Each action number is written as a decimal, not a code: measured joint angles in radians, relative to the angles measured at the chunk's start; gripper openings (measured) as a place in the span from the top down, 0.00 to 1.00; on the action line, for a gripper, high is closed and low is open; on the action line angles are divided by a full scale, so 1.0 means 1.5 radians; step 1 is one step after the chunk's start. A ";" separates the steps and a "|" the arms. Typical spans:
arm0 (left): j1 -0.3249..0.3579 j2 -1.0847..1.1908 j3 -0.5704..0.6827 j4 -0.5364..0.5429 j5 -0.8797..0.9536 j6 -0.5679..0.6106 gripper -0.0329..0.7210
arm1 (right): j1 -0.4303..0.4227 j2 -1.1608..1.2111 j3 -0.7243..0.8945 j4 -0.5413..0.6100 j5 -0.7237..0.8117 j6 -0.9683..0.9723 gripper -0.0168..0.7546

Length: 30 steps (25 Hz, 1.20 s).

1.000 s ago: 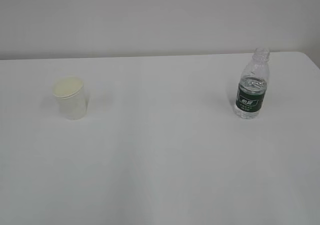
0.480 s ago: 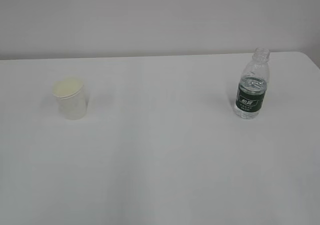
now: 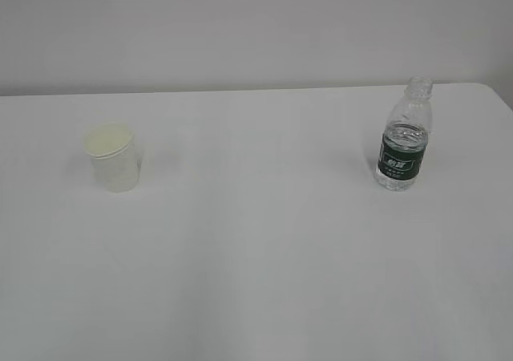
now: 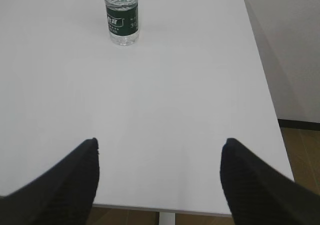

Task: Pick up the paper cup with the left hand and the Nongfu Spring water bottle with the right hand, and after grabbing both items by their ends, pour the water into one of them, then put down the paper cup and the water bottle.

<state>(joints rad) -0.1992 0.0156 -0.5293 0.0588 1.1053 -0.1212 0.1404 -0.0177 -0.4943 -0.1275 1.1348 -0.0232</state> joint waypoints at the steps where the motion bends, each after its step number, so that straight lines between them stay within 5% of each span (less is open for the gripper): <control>1: 0.000 0.000 0.000 0.000 0.000 0.000 0.18 | 0.000 0.000 0.000 0.000 0.000 0.000 0.24; 30: 0.000 0.115 -0.028 0.001 -0.102 0.000 0.18 | 0.000 0.000 -0.020 0.021 -0.075 -0.015 0.24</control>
<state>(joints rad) -0.1992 0.1880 -0.5712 0.0607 0.9529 -0.1212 0.1404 -0.0177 -0.5249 -0.0962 1.0228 -0.0450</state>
